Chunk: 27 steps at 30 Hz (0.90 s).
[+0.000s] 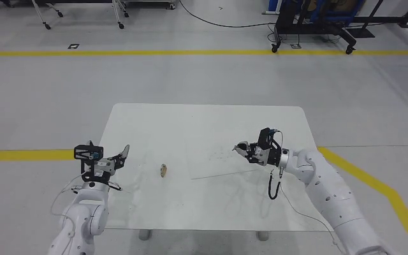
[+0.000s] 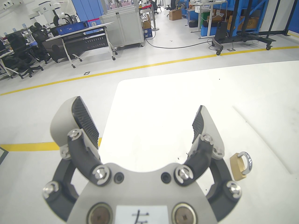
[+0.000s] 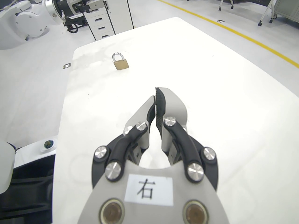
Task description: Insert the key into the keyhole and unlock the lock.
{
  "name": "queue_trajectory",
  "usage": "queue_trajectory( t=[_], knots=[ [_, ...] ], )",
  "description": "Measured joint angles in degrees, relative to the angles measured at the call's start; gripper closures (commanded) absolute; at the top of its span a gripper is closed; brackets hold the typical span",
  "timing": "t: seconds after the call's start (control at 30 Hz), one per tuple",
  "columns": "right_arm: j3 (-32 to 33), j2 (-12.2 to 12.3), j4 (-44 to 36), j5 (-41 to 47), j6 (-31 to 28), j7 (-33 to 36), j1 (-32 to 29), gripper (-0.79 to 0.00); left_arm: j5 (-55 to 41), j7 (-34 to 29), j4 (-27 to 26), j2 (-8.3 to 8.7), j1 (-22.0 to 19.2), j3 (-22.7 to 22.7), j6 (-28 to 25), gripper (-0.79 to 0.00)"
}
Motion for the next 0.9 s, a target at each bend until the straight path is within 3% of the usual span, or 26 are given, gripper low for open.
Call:
queue_trajectory(
  t=[0.07, 0.17, 0.27, 0.3, 0.4, 0.5, 0.67, 0.77, 0.9],
  knots=[
    [-1.63, -0.5, -0.06, 2.04, 0.1, -0.99, -0.1, 0.0, -3.74, 0.74, -0.71, -0.23, 0.41, 0.7, -3.18, -0.785],
    [-6.35, -1.79, 2.29, 7.1, -0.67, -1.52, 2.04, 0.0, -18.97, -3.51, -0.2, -0.2, -0.08, 0.12, -15.87, -0.785],
    [-12.4, -3.17, 4.46, 13.82, -0.64, -2.71, 4.9, 0.0, -39.67, -13.0, 2.35, 0.23, -1.65, 0.0, -28.94, -0.785],
    [-14.72, -3.57, 4.91, 16.76, -0.63, -3.76, 5.85, 0.0, -49.25, -18.76, 3.62, 0.51, -2.65, 0.5, -33.09, -0.785],
    [-19.62, -4.01, 4.96, 22.33, -0.63, -5.87, 7.1, 0.0, -70.83, -34.7, 6.45, 1.57, -5.9, 0.18, -39.81, -0.785],
    [-19.23, -3.98, 4.94, 22.26, -0.63, -5.83, 7.08, 0.0, -81.42, -42.4, 6.75, 1.69, -6.19, -0.05, -40.29, -0.785],
    [-19.16, -4.0, 4.75, 22.32, -0.62, -5.85, 6.97, 0.0, -77.07, -37.67, 5.92, 1.55, -5.58, 1.37, -39.93, -0.785],
    [-21.1, -4.42, 1.61, 25.31, -0.63, -4.97, 6.26, 0.0, -81.1, -44.79, 5.15, 1.71, -5.69, 5.86, -39.68, -0.785],
    [-28.02, -5.27, -0.7, 36.16, -0.63, 0.69, 8.27, 0.0, -99.34, -54.78, 7.39, 2.16, -7.79, 6.86, -40.85, -0.785]
  ],
)
